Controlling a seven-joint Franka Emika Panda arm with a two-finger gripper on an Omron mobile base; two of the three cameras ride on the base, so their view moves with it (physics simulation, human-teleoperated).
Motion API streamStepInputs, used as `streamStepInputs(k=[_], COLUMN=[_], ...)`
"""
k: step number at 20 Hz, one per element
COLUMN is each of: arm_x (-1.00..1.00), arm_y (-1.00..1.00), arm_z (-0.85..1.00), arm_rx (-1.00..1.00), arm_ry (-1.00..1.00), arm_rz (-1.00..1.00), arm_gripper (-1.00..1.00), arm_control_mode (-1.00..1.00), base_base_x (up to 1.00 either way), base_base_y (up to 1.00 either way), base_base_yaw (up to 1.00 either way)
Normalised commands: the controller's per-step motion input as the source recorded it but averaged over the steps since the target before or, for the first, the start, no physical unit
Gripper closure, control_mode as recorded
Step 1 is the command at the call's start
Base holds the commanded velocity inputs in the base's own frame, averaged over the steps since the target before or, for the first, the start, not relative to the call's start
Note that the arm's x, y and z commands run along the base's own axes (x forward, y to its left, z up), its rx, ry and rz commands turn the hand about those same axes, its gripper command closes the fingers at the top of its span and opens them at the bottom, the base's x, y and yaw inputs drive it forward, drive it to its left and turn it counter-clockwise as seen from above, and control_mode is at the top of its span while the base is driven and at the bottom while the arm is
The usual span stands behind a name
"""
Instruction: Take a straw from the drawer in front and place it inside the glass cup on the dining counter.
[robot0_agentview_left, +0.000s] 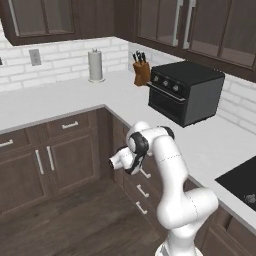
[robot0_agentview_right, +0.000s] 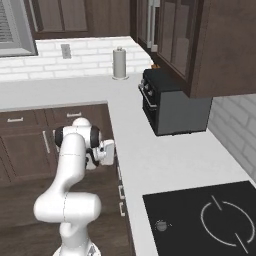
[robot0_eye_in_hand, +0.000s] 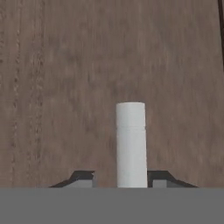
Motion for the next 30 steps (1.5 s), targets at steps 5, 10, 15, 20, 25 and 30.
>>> streamStepInputs(k=[5, 10, 15, 20, 25, 30], arm_x=[-0.09, -0.29, -0.32, -0.35, -0.30, -0.31], arm_y=[0.09, 0.72, 0.93, 1.00, 1.00, 1.00], arm_z=[-0.02, 0.00, 0.01, 0.03, 0.09, 0.10], arm_rx=[0.00, 0.00, 0.04, 0.06, 0.05, 0.09], arm_ry=[0.00, 0.00, 0.04, 0.07, 0.09, 0.10], arm_rz=[0.00, 0.01, 0.05, 0.06, 0.06, 0.07], arm_gripper=[1.00, 1.00, 1.00, 1.00, 1.00, 1.00], arm_control_mode=[-1.00, -1.00, -1.00, -1.00, -1.00, -1.00], base_base_x=[0.00, 0.00, 0.00, 0.00, 0.00, 0.00], base_base_y=[0.00, 0.00, 0.00, 0.00, 0.00, 0.00], base_base_yaw=[0.00, 0.00, 0.00, 0.00, 0.00, 0.00])
